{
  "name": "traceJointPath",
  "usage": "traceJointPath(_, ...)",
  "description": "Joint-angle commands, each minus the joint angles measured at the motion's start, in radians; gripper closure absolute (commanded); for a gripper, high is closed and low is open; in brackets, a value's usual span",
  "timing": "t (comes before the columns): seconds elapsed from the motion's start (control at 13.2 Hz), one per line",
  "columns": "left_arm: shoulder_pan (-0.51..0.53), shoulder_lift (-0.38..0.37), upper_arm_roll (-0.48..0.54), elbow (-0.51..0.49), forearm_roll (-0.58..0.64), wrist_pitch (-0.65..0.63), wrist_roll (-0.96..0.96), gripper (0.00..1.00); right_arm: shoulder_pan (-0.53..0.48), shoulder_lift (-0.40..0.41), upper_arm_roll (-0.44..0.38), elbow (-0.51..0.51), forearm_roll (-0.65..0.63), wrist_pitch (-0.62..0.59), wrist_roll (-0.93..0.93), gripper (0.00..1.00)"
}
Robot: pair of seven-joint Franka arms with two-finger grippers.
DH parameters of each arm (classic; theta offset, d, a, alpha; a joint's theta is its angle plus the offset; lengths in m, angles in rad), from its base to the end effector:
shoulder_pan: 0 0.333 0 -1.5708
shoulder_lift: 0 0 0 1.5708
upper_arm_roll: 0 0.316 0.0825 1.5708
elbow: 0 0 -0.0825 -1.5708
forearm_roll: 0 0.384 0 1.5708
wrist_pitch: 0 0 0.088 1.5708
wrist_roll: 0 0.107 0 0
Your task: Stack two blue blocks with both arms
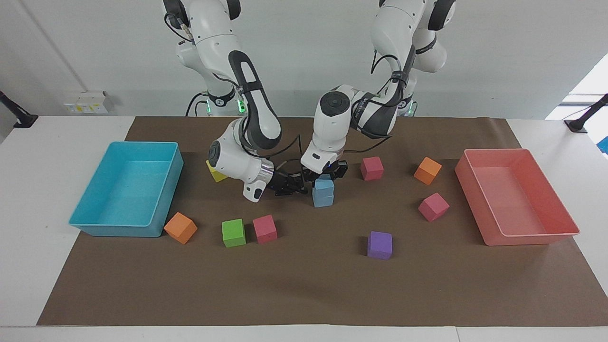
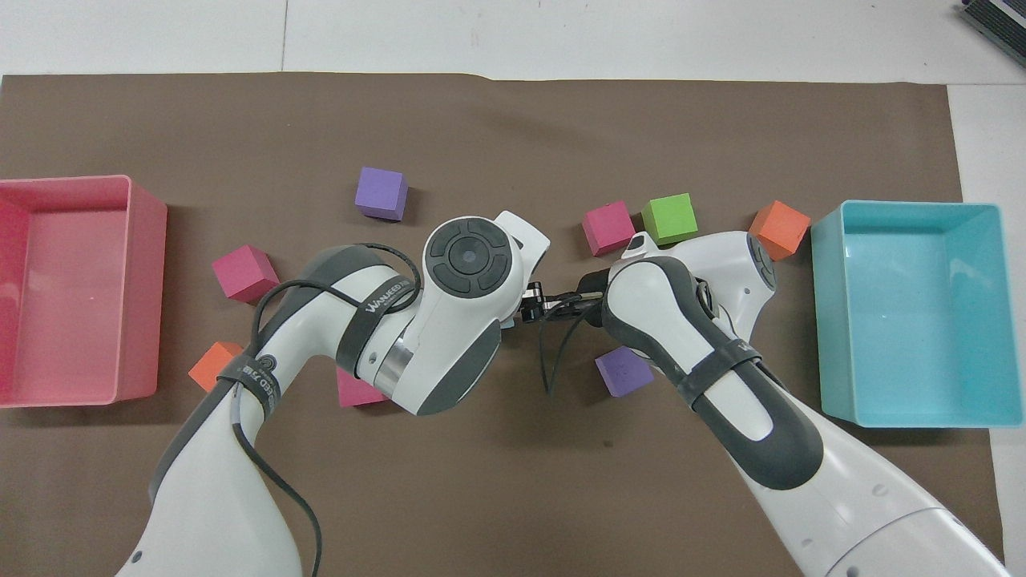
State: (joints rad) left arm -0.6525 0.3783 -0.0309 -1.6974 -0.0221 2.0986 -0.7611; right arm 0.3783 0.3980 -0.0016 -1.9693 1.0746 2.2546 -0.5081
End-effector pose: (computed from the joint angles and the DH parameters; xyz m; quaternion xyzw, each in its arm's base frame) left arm 0.5122 -0.4159 0.3778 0.9988 0.0454 -0.0015 0.0191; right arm 0.5599 0.2474 0.2693 -0.9230 -0.0554 0.0234 0.3800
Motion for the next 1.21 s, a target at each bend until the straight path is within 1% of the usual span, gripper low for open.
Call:
traceJointPath(0.0, -0.03, -0.024, 0.023, -0.019, 0.024, -0.019, -0.03, 1.0, 0.001, -0.021, 0.003, -0.028, 0.033, 0.023, -0.039, 1.0)
traceJointPath(1.13, -0.032, -0.032, 0.023, -0.027, 0.03, -0.017, -0.034, 0.96, 0.002, -0.021, 0.003, -0.028, 0.033, 0.023, -0.035, 1.0)
